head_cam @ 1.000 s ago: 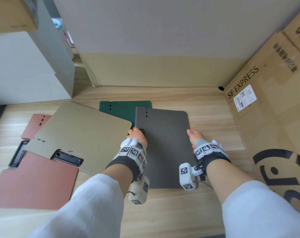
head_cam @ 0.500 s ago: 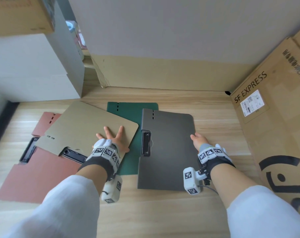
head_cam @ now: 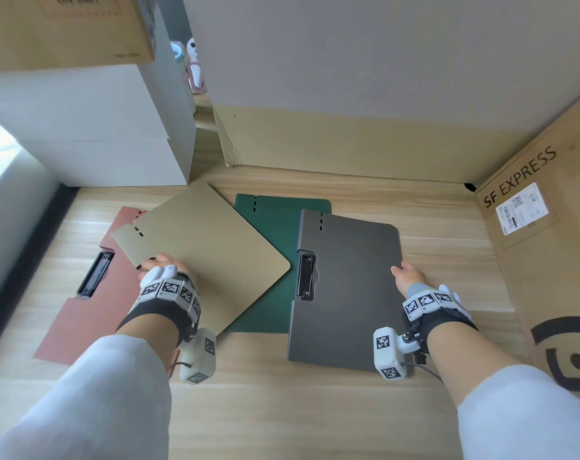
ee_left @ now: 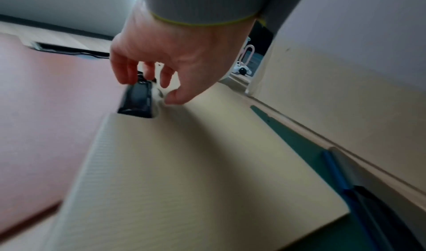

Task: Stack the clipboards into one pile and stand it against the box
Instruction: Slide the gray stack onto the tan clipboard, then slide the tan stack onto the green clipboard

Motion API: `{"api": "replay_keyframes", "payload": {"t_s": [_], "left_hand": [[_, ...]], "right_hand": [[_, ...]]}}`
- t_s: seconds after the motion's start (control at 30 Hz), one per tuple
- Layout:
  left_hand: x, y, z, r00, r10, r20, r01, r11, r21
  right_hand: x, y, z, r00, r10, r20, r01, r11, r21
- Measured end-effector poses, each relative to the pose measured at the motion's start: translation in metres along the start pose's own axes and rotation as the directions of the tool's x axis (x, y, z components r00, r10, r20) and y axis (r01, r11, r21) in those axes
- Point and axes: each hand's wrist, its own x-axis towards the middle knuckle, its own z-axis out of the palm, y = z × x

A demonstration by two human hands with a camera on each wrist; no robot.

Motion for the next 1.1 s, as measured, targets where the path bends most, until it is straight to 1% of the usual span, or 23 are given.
{"api": "replay_keyframes", "payload": {"t_s": [0.03, 0.07, 0.1, 0.13, 0.17, 0.23, 0.27, 0.3, 0.33, 0.37, 0.43, 0.47, 0.5, 0.57, 0.63, 0.77, 0.83, 0.93, 1.03, 1.1], "left_hand": [[-0.001, -0.007, 0.012, 0.997, 0.068, -0.047, -0.064, 0.994, 0.092], [0.002, -0.011, 0.022, 0.99, 0.114, -0.082, -0.102, 0.985, 0.137], [0.005, -0.014, 0.027, 0.983, 0.134, -0.127, -0.113, 0.98, 0.162], [0.004, -0.016, 0.028, 0.982, 0.107, -0.153, -0.091, 0.99, 0.108], [0.007, -0.018, 0.029, 0.989, 0.067, -0.129, -0.057, 0.995, 0.084], [0.008, -0.019, 0.032, 0.992, 0.048, -0.117, -0.059, 0.993, -0.101], [0.007, -0.02, 0.028, 0.996, 0.042, -0.075, -0.056, 0.979, -0.195], [0.007, -0.022, 0.023, 1.0, 0.016, -0.011, -0.018, 0.944, -0.33], [0.009, -0.021, 0.017, 0.999, -0.042, 0.028, 0.05, 0.901, -0.432], [0.016, -0.019, 0.01, 0.987, -0.151, 0.054, 0.155, 0.822, -0.547], [0.035, -0.015, 0.003, 0.959, -0.252, 0.13, 0.271, 0.681, -0.681], [0.041, -0.014, 0.0, 0.946, -0.284, 0.156, 0.306, 0.63, -0.714], [0.044, -0.014, -0.005, 0.941, -0.297, 0.162, 0.313, 0.589, -0.745], [0.049, -0.017, -0.01, 0.955, -0.264, 0.138, 0.266, 0.55, -0.791], [0.051, -0.022, -0.018, 0.969, -0.227, 0.095, 0.206, 0.537, -0.818], [0.044, -0.015, -0.036, 0.998, -0.064, 0.004, 0.041, 0.587, -0.808], [0.033, 0.002, -0.044, 0.999, 0.02, -0.048, -0.05, 0.618, -0.784], [0.012, 0.04, -0.052, 0.985, 0.145, -0.097, -0.165, 0.605, -0.779], [-0.008, 0.08, -0.057, 0.972, 0.212, -0.105, -0.216, 0.611, -0.762], [-0.02, 0.101, -0.054, 0.969, 0.232, -0.081, -0.211, 0.615, -0.76]], "right_hand": [[0.001, 0.0, 0.0, 1.0, -0.002, -0.003, 0.002, 1.0, -0.004], [0.001, 0.0, 0.001, 1.0, -0.004, -0.008, 0.004, 1.0, -0.006], [0.001, 0.001, 0.001, 1.0, -0.005, -0.009, 0.005, 1.0, -0.01], [0.001, 0.001, 0.002, 1.0, -0.007, -0.009, 0.007, 1.0, -0.01], [0.001, 0.001, 0.002, 1.0, -0.007, -0.008, 0.007, 1.0, -0.007], [0.001, 0.002, 0.003, 1.0, -0.01, -0.009, 0.01, 1.0, -0.005], [0.001, 0.002, 0.002, 1.0, -0.01, -0.01, 0.01, 1.0, -0.009], [0.0, 0.002, 0.002, 1.0, -0.011, -0.011, 0.011, 1.0, -0.015], [0.001, 0.003, 0.002, 1.0, -0.011, -0.014, 0.011, 1.0, -0.016], [0.0, 0.003, 0.002, 1.0, -0.013, -0.016, 0.013, 1.0, -0.019], [-0.001, 0.002, 0.002, 1.0, -0.012, -0.015, 0.012, 1.0, -0.026], [-0.001, 0.002, 0.002, 1.0, -0.009, -0.015, 0.008, 1.0, -0.03], [-0.001, 0.002, 0.002, 1.0, -0.007, -0.014, 0.006, 0.999, -0.033], [-0.003, 0.001, 0.001, 1.0, -0.004, -0.009, 0.003, 1.0, -0.03], [-0.004, 0.001, -0.001, 1.0, -0.005, -0.001, 0.004, 0.999, -0.035], [-0.009, -0.001, -0.003, 1.0, 0.012, 0.015, -0.011, 1.0, -0.028], [-0.013, -0.003, -0.004, 1.0, 0.027, 0.014, -0.027, 1.0, -0.016], [-0.022, -0.004, -0.008, 0.999, 0.029, 0.045, -0.028, 0.999, -0.026], [-0.023, -0.002, -0.012, 0.997, 0.007, 0.076, -0.009, 1.0, 0.023], [-0.021, -0.002, -0.01, 0.994, 0.001, 0.113, -0.006, 0.999, 0.039]]}}
